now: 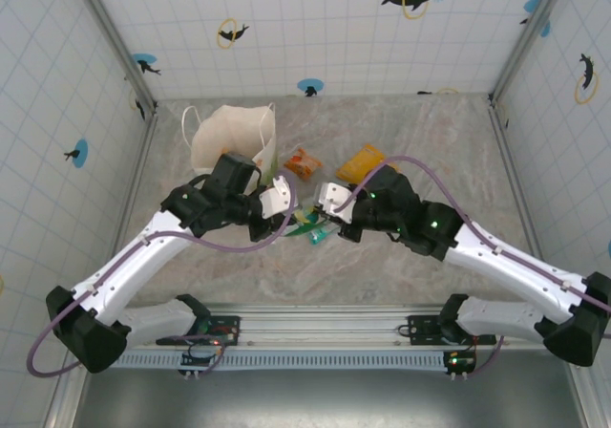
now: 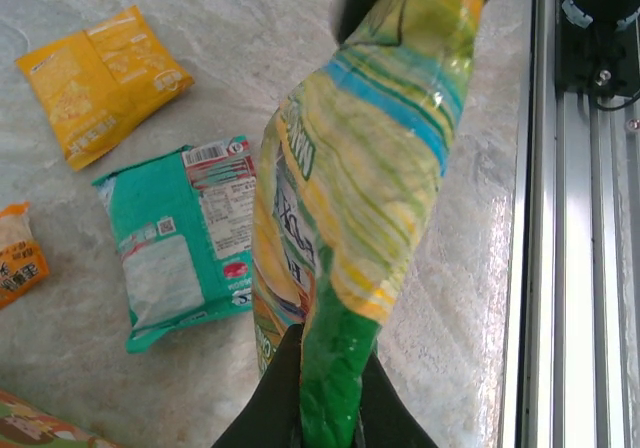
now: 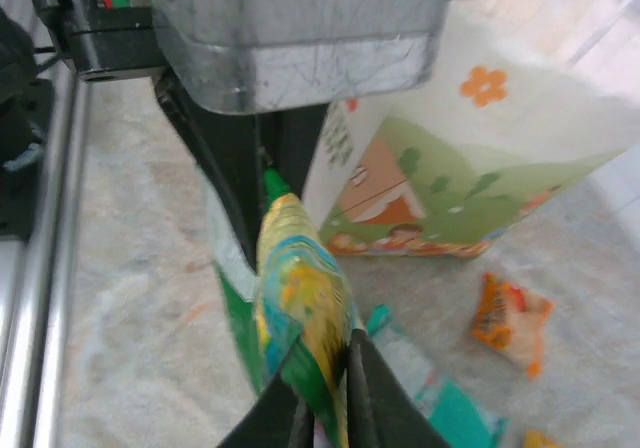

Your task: Place the snacks into the paper bag

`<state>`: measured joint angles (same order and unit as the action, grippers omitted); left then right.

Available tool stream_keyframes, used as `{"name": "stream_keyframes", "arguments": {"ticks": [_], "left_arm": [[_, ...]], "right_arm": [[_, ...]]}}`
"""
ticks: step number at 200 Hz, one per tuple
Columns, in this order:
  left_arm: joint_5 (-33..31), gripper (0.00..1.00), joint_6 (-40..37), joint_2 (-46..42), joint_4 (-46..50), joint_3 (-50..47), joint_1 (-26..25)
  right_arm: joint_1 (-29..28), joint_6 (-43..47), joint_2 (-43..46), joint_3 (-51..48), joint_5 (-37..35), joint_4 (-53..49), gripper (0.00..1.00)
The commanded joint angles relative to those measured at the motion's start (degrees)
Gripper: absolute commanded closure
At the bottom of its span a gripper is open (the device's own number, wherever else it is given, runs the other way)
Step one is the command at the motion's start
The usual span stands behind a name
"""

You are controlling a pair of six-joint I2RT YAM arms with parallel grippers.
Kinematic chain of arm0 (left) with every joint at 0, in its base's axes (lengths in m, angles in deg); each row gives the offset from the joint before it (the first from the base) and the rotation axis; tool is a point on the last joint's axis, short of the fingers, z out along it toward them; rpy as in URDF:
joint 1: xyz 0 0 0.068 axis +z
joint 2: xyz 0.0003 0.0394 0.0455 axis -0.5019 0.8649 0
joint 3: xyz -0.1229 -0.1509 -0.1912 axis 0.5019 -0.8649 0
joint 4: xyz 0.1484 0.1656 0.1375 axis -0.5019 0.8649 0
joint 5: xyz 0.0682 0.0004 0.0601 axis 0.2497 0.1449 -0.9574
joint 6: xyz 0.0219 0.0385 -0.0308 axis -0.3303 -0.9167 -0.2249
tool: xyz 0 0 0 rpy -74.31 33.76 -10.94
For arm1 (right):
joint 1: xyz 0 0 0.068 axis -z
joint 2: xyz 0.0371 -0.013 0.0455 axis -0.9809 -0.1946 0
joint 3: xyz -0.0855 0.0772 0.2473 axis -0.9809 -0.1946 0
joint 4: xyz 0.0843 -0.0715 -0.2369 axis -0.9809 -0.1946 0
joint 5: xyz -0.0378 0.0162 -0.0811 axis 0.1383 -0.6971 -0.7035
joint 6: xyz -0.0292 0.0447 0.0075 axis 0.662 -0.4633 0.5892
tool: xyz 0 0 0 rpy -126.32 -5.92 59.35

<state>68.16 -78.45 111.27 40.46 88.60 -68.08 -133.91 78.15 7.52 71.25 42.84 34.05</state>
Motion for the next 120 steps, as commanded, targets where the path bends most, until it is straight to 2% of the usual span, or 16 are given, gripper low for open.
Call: {"name": "stream_keyframes", "arguments": {"ticks": [1,25,54,81,120], "left_arm": [[2.4,1.00,3.9,-1.9,-3.6,-1.3,0.0],[1.8,1.00,8.3,-3.5,-9.8,-2.3,0.0],[1.1,1.00,15.0,-2.6,-15.8,1.7,0.0],[-2.1,1.00,20.0,-0.2,-20.5,7.3,0.0],[-7.3,1.00,25.1,3.7,-29.3,15.6,1.3]], "right_arm": [[0.1,-3.5,5.2,-3.9,-4.2,9.9,0.68],[1.1,-8.4,11.6,-11.3,-8.1,20.1,0.55],[4.0,-15.1,19.3,-19.7,-10.5,31.2,0.53],[5.0,-18.3,22.7,-23.1,-12.8,31.8,0.54],[5.1,-20.7,22.9,-25.3,-13.2,31.7,0.54]]}}
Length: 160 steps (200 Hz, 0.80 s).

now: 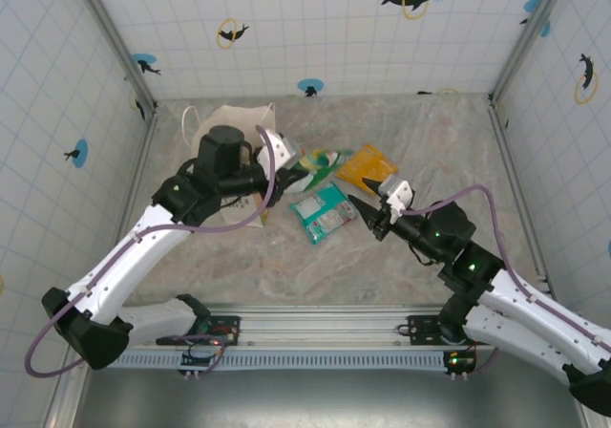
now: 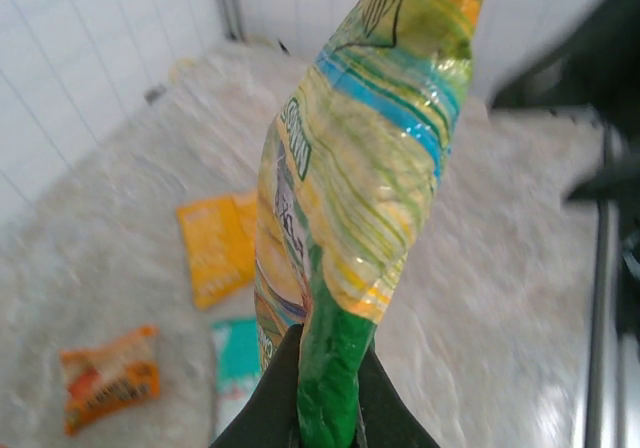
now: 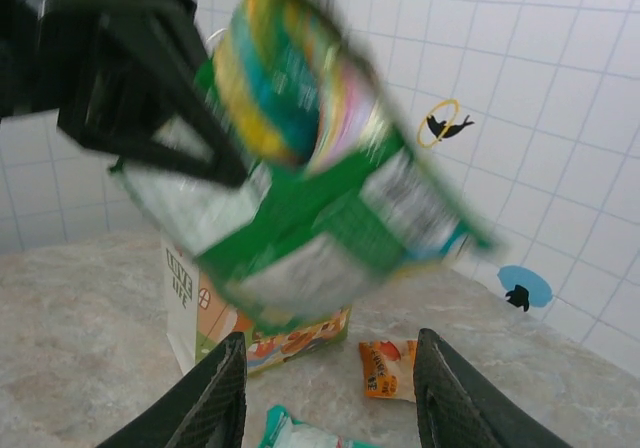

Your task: Place the snacks into the paper bag

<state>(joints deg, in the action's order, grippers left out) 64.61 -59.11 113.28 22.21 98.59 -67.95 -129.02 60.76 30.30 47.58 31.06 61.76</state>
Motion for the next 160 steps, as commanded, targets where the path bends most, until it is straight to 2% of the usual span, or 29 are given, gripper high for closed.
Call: {"name": "stream_keyframes", "arguments": {"ticks": [1,54,97,137,160], "left_arm": [[-4.0,1.00,6.0,1.8,-11.3,5.7,1.2],[-10.2,1.00,14.4,6.0,-23.0,10.7,10.5],[-8.5,1.00,20.5,4.5,-35.5,7.0,19.2],[-11.7,1.00,22.4,3.1,-39.0,5.0,23.1],[-13.7,1.00,22.1,2.4,-37.1,3.9,24.3]], "right_arm": [[0.2,-3.4,0.0,-1.7,-1.4,4.0,0.54],[0.1,-4.7,-3.1,-1.9,0.5,5.4,0.54],[0.2,-4.7,-4.8,-1.9,1.0,6.2,0.54],[0.2,-4.9,-6.3,-1.9,1.9,6.7,0.54],[0.2,-5.0,-7.3,-2.0,2.4,7.2,0.54]]}}
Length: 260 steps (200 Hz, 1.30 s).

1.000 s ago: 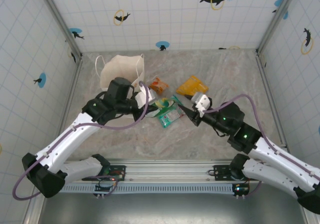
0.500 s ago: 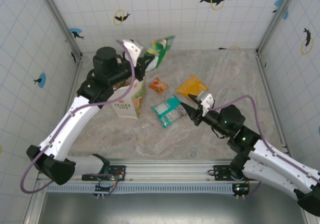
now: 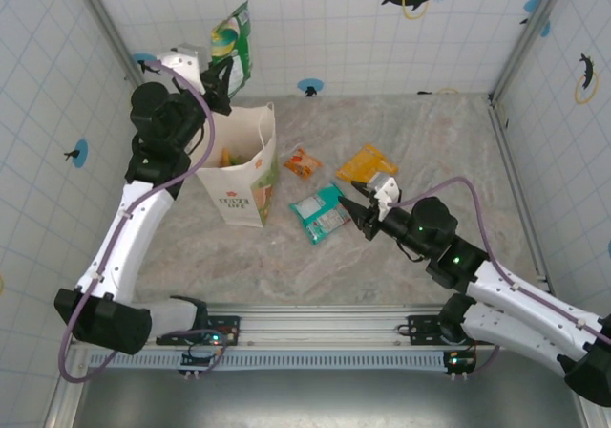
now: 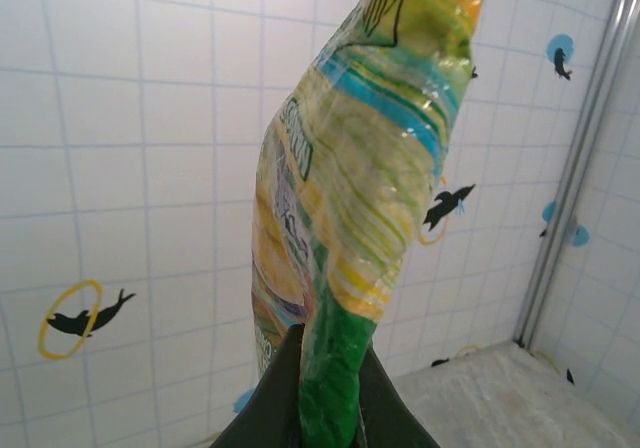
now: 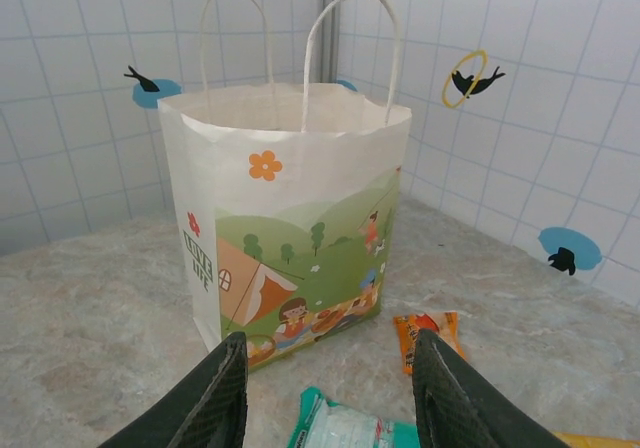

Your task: Place the snacks into the paper bag

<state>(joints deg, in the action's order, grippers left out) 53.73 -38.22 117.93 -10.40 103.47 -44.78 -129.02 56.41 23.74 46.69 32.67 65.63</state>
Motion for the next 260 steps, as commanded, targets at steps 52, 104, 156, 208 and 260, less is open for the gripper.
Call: {"name": "stream_keyframes", "arguments": {"ticks": [52,104,156,208,260], "left_arm": [[-5.8,1.00,0.3,-7.1,-0.5,-9.9,1.3],[-7.5,0.99,-0.2,-10.2,1.5,-17.0,1.3],[-7.6,0.98,-0.5,-8.3,-0.3,-18.9,1.4],[-8.0,0.82,-0.1,-7.3,-1.7,-19.6,1.4],[-8.0,0.51,0.3,-7.9,0.9,-16.2,1.4]], "right_arm": [[0.2,-1.2,-2.5,-1.1,1.8,4.5,0.54],[0.2,-1.4,-3.3,-1.2,2.2,4.9,0.54],[0.2,-1.6,-3.7,-0.7,2.7,4.9,0.54],[0.2,-1.8,-3.7,-0.8,2.2,4.8,0.54],[0.3,-3.1,-4.2,-0.3,1.1,3.8,0.53]]}}
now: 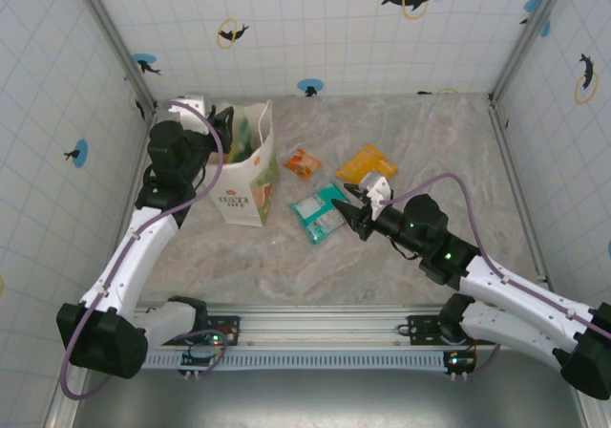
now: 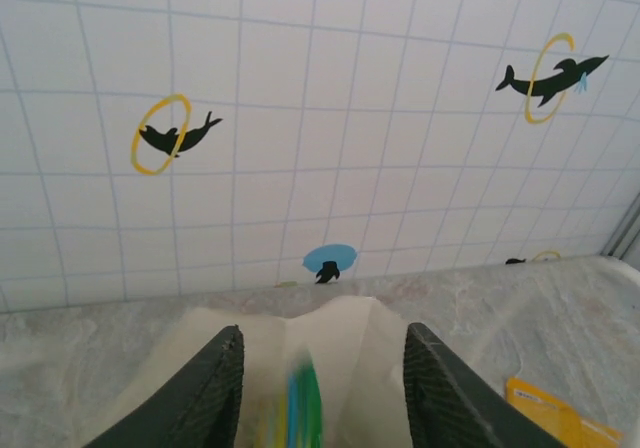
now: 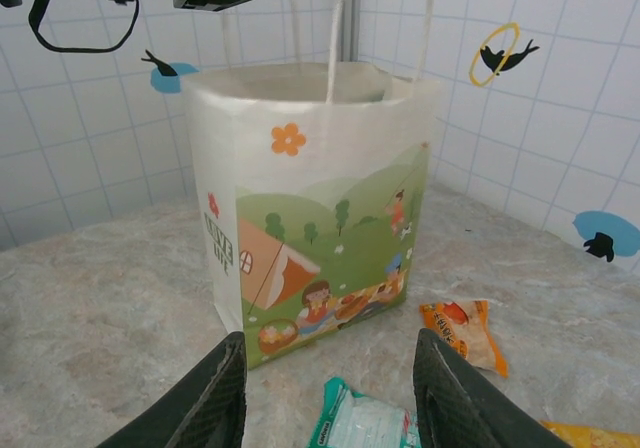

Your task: Place the snacks into the paper bag

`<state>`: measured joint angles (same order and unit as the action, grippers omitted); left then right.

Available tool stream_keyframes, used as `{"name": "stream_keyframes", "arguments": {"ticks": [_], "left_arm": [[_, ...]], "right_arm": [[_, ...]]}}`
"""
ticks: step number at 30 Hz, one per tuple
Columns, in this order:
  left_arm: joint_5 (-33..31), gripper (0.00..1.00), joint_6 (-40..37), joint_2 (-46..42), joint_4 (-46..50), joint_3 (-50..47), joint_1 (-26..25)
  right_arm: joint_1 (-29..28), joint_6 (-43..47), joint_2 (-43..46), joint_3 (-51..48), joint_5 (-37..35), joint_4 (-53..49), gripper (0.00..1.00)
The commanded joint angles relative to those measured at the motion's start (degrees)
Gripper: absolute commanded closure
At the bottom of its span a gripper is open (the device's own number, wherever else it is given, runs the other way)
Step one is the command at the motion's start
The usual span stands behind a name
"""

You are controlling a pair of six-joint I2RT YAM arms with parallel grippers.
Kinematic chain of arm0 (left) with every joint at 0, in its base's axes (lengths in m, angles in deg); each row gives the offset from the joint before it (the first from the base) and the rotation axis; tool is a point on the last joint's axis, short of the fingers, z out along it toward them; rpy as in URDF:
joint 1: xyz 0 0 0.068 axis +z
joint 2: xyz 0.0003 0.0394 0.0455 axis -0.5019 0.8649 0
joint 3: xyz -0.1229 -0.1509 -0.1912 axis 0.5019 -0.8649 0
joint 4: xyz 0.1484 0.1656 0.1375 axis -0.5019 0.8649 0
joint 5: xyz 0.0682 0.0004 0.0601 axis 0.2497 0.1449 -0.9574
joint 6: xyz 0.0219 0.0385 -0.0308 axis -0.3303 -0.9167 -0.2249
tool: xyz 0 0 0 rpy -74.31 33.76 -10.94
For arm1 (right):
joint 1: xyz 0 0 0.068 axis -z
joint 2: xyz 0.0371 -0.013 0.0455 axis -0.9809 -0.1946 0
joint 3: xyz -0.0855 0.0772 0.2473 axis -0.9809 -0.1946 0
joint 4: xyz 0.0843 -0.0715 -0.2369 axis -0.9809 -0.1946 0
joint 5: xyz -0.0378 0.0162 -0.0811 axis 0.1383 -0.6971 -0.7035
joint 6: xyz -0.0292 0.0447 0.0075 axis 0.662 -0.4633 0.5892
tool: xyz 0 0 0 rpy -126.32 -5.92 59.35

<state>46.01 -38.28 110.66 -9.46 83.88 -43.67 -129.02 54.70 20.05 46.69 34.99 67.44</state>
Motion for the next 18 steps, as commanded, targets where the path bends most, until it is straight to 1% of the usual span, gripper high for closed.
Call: {"name": "stream_keyframes", "arguments": {"ticks": [1,4,10,15,18], "left_arm": [[-0.2,0.51,0.4,-0.6,0.2,3.5,0.3],[3.7,0.45,1.1,-0.5,3.1,6.7,0.3],[12.5,0.39,2.5,-2.0,11.7,11.6,0.2],[20.1,0.34,3.3,-4.7,19.5,11.5,0.3],[25.0,0.33,3.3,-6.9,24.3,9.6,0.2]], "right_arm": [[0.3,-1.4,-0.5,-0.2,-1.2,1.9,0.53],[0.5,-2.7,-1.1,0.5,-1.5,0.6,0.52],[2.5,-7.7,-2.6,2.9,-0.6,-3.8,0.50],[5.5,-12.7,-5.3,5.0,2.6,-7.6,0.50],[7.5,-15.9,-8.3,7.6,4.7,-11.6,0.50]]}}
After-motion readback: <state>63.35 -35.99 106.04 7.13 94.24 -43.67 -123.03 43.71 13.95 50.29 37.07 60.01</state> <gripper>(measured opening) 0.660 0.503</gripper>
